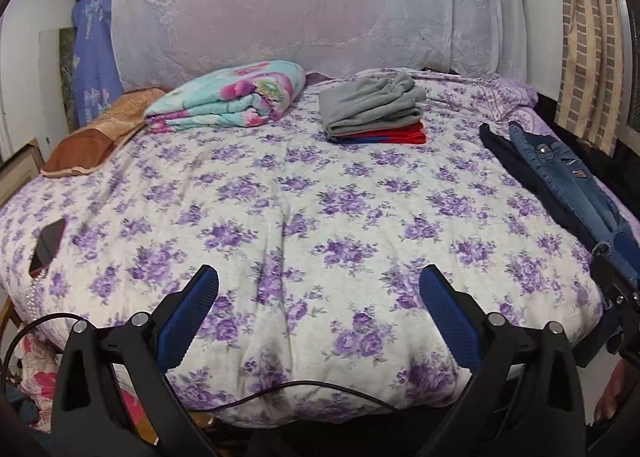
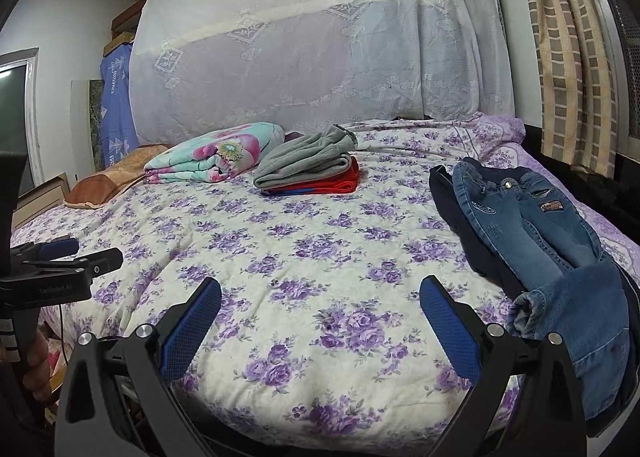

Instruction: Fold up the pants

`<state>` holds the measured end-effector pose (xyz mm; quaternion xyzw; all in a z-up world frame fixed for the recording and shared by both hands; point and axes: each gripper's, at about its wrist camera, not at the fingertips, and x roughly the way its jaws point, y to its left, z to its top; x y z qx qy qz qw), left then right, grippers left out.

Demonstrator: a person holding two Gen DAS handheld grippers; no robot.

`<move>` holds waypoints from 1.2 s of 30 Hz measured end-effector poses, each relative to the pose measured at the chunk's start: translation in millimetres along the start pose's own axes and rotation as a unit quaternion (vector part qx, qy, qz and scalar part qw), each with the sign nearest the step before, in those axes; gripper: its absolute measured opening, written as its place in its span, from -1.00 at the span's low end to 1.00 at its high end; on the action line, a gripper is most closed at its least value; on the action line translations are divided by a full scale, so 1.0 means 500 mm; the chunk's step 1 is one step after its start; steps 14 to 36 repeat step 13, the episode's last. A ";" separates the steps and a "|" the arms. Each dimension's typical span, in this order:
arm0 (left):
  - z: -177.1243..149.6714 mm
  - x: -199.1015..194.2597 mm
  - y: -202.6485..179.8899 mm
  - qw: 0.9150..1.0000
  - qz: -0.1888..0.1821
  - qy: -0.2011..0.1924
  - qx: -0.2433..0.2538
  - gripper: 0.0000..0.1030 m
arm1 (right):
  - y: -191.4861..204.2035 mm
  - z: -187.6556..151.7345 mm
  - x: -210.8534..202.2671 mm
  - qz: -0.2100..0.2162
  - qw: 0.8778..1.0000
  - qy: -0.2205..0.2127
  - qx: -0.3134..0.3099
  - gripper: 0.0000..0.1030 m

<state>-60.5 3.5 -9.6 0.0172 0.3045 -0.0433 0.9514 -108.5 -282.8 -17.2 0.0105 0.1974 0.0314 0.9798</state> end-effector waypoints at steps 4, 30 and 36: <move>-0.003 0.010 -0.003 1.000 0.006 0.014 0.003 0.90 | 0.000 -0.001 -0.002 0.000 1.000 0.001 0.004 0.93; -0.003 0.012 -0.009 1.000 0.013 0.020 0.013 0.91 | -0.004 -0.001 -0.003 0.002 1.000 0.004 0.003 0.93; -0.003 0.012 -0.009 1.000 0.013 0.020 0.013 0.91 | -0.004 -0.001 -0.003 0.002 1.000 0.004 0.003 0.93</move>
